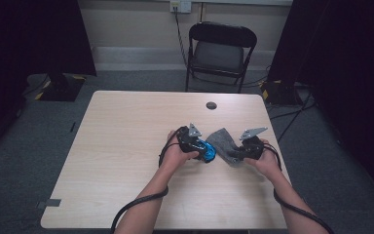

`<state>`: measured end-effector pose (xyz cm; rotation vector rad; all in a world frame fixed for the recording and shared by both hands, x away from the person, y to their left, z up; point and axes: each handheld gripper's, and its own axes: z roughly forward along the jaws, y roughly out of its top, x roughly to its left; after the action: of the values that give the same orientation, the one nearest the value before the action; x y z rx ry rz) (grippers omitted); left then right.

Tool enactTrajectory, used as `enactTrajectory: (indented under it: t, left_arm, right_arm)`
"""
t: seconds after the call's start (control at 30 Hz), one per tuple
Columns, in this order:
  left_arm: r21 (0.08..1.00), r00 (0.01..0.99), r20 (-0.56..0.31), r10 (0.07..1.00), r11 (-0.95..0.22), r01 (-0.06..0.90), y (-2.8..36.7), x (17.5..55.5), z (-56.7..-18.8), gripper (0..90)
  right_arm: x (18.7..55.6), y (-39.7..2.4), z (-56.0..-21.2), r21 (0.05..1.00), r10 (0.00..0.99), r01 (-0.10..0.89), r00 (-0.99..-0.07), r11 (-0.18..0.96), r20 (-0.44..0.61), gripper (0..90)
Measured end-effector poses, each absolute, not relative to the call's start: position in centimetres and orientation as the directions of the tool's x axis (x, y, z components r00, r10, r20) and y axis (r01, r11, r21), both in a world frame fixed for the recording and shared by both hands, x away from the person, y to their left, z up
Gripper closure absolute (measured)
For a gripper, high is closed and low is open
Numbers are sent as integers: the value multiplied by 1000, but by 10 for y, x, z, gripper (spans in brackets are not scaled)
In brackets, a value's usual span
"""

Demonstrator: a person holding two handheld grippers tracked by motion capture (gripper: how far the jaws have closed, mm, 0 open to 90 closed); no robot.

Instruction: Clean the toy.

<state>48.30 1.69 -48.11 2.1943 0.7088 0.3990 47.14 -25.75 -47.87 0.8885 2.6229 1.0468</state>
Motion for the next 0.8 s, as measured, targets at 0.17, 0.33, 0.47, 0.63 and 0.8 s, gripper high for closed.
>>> enactTrajectory:
  t: [0.17,0.33,0.47,0.63,0.8]
  left_arm:
    - [761,795,53,604,-540,360,17,483,-481,169]
    - [761,795,53,604,-540,360,17,483,-481,169]
    - [761,795,53,605,-539,360,17,483,-481,169]
    - [761,795,54,605,-540,359,17,483,-481,169]
    - [760,794,55,605,-541,360,17,483,-481,169]
  right_arm:
    - [464,-261,-479,679,588,463,-807,570,56,760]
    - [456,-266,-480,683,588,462,-807,566,60,760]
    - [448,-269,-480,684,587,461,-808,566,59,760]
    - [440,-275,-480,684,587,462,-807,565,61,760]
    - [433,-281,-479,679,589,471,-805,562,71,759]
